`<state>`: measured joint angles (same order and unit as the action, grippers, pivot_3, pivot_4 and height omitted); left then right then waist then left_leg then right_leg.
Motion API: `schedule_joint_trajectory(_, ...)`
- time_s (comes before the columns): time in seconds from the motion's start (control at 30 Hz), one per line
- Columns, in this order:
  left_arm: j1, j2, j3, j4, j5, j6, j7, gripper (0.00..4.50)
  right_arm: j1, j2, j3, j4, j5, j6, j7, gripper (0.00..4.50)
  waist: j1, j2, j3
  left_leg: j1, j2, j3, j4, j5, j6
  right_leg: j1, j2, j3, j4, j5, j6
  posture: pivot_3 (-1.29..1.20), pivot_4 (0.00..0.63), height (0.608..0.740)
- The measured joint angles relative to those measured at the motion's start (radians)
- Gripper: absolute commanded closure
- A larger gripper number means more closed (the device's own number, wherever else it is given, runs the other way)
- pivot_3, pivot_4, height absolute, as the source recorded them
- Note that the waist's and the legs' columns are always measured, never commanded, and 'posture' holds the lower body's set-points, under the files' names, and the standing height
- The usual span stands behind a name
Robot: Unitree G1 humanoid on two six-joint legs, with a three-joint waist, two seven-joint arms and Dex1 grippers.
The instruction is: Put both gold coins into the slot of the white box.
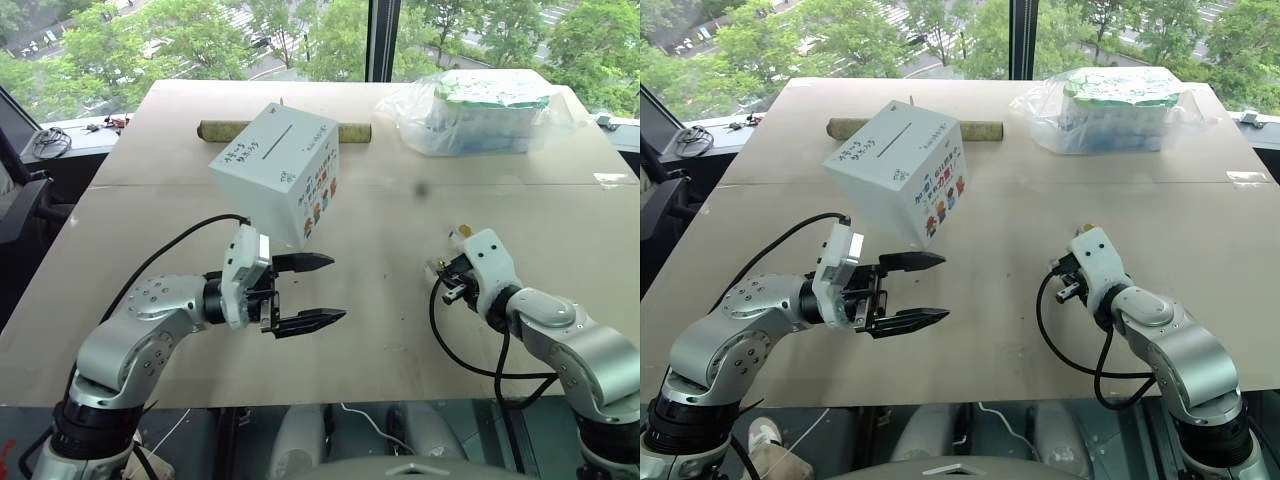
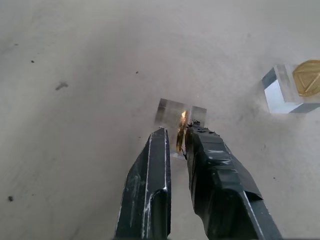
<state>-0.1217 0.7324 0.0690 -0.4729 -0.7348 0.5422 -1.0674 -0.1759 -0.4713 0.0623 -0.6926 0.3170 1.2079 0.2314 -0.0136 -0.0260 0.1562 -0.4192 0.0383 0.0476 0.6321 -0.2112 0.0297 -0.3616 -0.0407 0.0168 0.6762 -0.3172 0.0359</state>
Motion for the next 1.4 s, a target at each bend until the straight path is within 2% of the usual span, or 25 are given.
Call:
schedule_joint_trajectory(0.37, -0.001, -0.006, 0.001, 0.001, -0.003, -0.001, 0.008, 0.00, 0.001, -0.017, -0.006, 0.004, -0.006, -0.022, 0.012, 4.48, 0.000, 0.000, 0.000, 0.000, 0.000, 0.000, 0.000, 0.000, 0.000, 0.000, 0.000, 0.000, 0.000, 0.000, 0.000, 0.00, 0.150, 0.740)
schedule_joint_trajectory(0.57, -0.118, -0.062, 0.011, 0.028, -0.141, 0.141, 0.117, 0.00, -0.046, -0.024, -0.102, -0.096, 0.119, -0.106, 0.146, 4.48, 0.000, -0.001, 0.001, -0.001, 0.000, -0.002, 0.000, 0.000, 0.000, 0.000, 0.002, -0.001, 0.000, 0.000, 0.001, 0.00, 0.150, 0.740)
schedule_joint_trajectory(0.67, -0.165, -0.076, 0.015, 0.040, -0.197, 0.185, 0.138, 0.81, -0.099, -0.023, -0.133, -0.140, 0.222, -0.104, 0.209, 4.50, -0.004, -0.001, 0.001, -0.001, 0.000, -0.001, 0.000, 0.000, 0.000, 0.000, 0.004, 0.000, 0.000, 0.000, 0.001, 0.00, 0.150, 0.740)
schedule_joint_trajectory(0.73, -0.187, -0.093, 0.017, 0.060, -0.225, 0.208, 0.147, 1.64, -0.143, -0.019, -0.145, -0.154, 0.299, -0.080, 0.238, 4.50, -0.003, -0.001, 0.001, -0.001, 0.000, -0.002, 0.000, 0.000, 0.000, 0.000, 0.004, -0.001, 0.000, 0.000, 0.000, 0.00, 0.150, 0.740)
schedule_joint_trajectory(0.77, -0.194, -0.097, 0.017, 0.068, -0.233, 0.213, 0.148, 2.23, -0.166, -0.019, -0.146, -0.158, 0.334, -0.073, 0.246, 4.50, -0.003, -0.001, 0.001, -0.001, 0.000, -0.002, 0.000, 0.000, 0.000, 0.000, 0.003, -0.001, 0.000, 0.000, 0.000, 0.00, 0.150, 0.740)
schedule_joint_trajectory(0.8, -0.198, -0.102, 0.017, 0.075, -0.234, 0.214, 0.147, 2.53, -0.189, -0.019, -0.147, -0.158, 0.368, -0.064, 0.250, 4.50, -0.002, -0.001, 0.001, -0.001, 0.000, -0.002, 0.000, 0.000, 0.000, 0.000, 0.003, -0.001, 0.000, 0.000, 0.000, 0.00, 0.150, 0.740)
schedule_joint_trajectory(1.03, -0.251, -0.132, -0.003, 0.120, -0.226, 0.210, 0.121, 2.53, -0.253, -0.049, -0.148, -0.158, 0.509, -0.033, 0.250, 4.50, 0.001, -0.001, 0.001, -0.002, 0.000, -0.002, 0.000, 0.000, 0.000, 0.000, 0.001, -0.001, -0.001, 0.000, 0.000, 0.00, 0.150, 0.740)
schedule_joint_trajectory(1.4, -0.268, -0.141, -0.034, 0.141, -0.189, 0.188, 0.058, 2.53, -0.228, -0.078, -0.087, -0.160, 0.547, -0.103, 0.239, 4.50, 0.000, -0.001, 0.001, -0.003, 0.000, -0.002, 0.000, 0.000, 0.000, 0.000, 0.001, -0.001, -0.002, 0.000, 0.000, 0.00, 0.150, 0.740)
